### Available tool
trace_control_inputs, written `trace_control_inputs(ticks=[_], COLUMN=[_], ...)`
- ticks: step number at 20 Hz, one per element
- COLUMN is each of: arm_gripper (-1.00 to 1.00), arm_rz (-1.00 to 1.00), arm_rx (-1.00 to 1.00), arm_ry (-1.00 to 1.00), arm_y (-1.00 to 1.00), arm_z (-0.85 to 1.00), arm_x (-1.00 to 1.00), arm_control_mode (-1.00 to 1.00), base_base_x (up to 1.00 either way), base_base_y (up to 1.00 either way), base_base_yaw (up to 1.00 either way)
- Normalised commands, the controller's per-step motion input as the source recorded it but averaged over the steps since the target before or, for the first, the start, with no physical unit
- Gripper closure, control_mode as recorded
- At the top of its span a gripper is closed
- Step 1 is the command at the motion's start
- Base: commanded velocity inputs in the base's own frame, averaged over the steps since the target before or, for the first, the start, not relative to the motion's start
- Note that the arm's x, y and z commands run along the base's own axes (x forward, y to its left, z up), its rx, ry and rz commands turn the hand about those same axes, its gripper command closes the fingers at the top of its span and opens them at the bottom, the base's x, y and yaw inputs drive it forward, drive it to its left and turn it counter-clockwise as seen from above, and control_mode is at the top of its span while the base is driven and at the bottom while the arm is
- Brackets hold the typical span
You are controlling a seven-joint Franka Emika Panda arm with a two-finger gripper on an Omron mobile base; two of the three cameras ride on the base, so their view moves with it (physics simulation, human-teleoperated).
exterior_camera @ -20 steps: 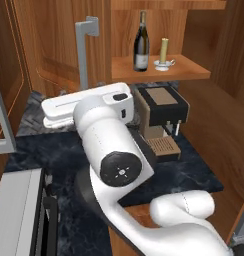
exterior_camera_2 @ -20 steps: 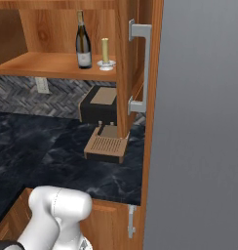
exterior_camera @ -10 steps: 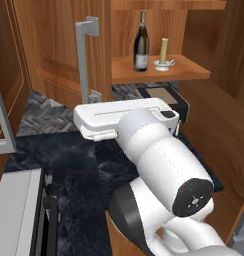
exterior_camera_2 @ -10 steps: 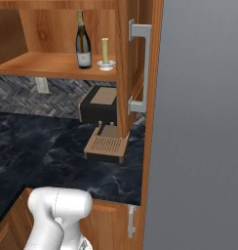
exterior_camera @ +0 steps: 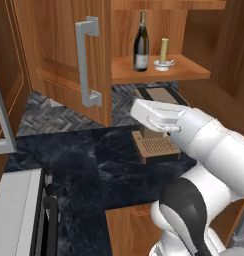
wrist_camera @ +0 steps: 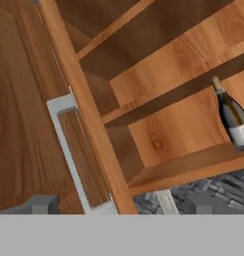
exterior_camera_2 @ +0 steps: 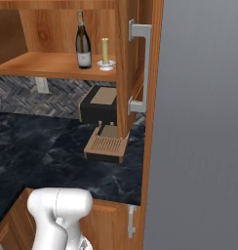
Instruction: Get the candle and the wine from the cabinet and move them to the dining counter.
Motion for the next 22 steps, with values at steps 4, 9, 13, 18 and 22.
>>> trace_control_inputs(ticks=[4, 9, 13, 18, 22], arm_gripper=[-1.0, -1.0, -1.0, -1.0, -1.0], arm_rz=[0.18, 0.16, 0.14, 0.14, 0.11], arm_rx=[0.18, 0.17, 0.19, 0.18, 0.18], arm_ry=[0.1, 0.12, 0.17, 0.19, 0.18], arm_y=[-0.44, -0.37, -0.26, -0.01, 0.0], arm_z=[-0.38, -0.13, -0.02, -0.2, -0.22], arm_x=[0.08, 0.25, 0.45, 0.77, 0.78], arm_control_mode=[-1.0, -1.0, -1.0, -1.0, -1.0], base_base_x=[0.0, 0.0, 0.0, 0.0, 0.0], base_base_y=[0.0, 0.0, 0.0, 0.0, 0.0], base_base_yaw=[0.0, 0.0, 0.0, 0.0, 0.0])
